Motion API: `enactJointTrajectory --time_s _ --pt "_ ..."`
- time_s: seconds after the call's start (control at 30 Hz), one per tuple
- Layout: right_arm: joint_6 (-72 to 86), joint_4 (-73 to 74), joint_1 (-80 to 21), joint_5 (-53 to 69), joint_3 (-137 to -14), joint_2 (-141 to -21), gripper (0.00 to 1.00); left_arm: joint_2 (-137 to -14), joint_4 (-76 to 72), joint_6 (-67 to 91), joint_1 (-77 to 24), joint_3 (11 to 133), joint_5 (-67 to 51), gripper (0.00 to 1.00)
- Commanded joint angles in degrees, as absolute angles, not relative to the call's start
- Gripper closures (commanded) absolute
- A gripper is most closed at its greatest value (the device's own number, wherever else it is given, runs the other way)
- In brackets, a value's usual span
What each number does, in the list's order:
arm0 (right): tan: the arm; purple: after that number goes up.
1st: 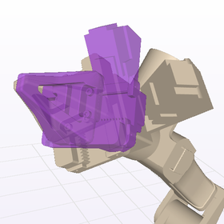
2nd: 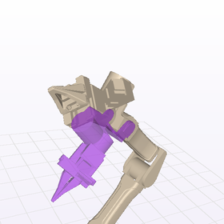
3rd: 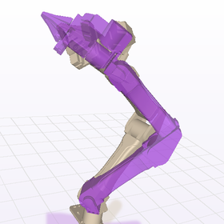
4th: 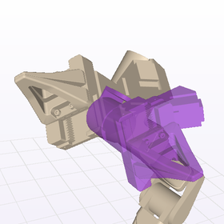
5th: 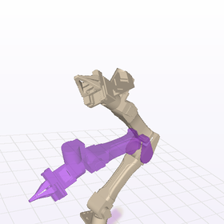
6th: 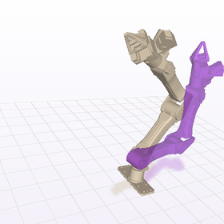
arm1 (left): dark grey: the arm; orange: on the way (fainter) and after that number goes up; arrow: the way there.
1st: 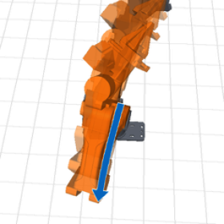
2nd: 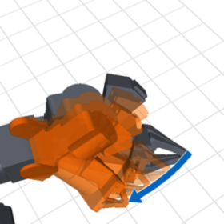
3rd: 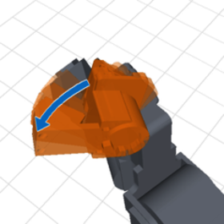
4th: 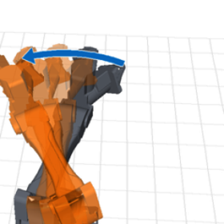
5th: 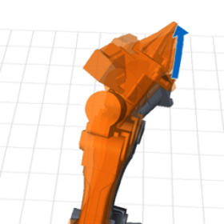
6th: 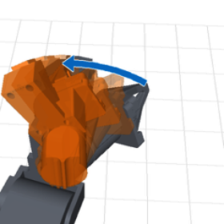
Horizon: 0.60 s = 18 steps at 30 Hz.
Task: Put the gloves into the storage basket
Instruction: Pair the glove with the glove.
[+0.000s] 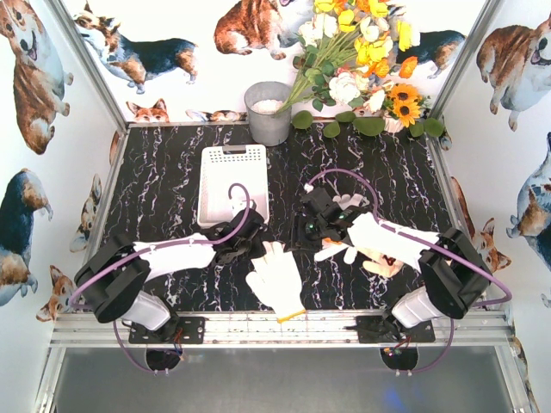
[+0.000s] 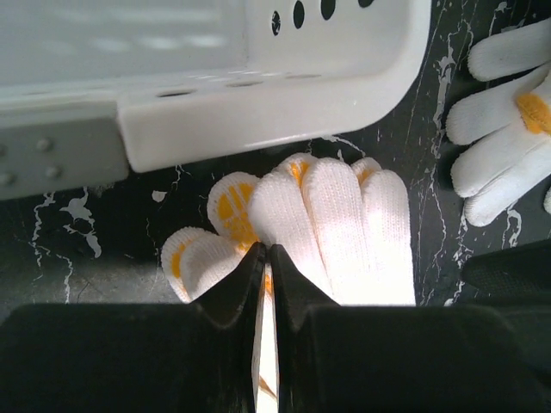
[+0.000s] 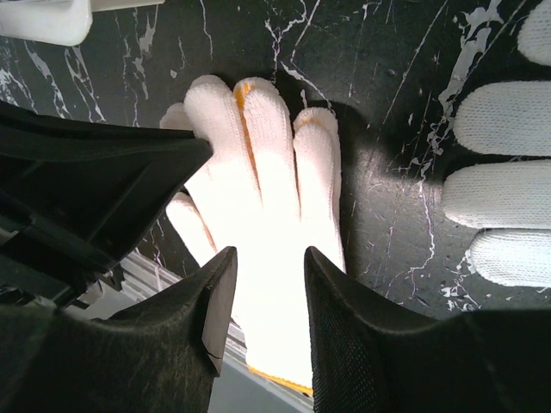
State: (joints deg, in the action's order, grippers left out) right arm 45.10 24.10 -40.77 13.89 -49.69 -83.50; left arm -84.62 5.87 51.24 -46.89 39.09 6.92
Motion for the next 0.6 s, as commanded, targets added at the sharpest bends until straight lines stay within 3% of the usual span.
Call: enactJointTrajectory --time_s 0.0,0.57 --pt "44.9 21.7 -41.9 14.5 -49.8 -84.8 0.6 -82.1 6.3 50.7 -46.3 38.0 8.7 1.0" --pt "47.5 16.5 -46.2 14.9 -49.6 -94.5 0.62 -80.9 11.1 50.9 -46.3 37.4 12.5 1.0"
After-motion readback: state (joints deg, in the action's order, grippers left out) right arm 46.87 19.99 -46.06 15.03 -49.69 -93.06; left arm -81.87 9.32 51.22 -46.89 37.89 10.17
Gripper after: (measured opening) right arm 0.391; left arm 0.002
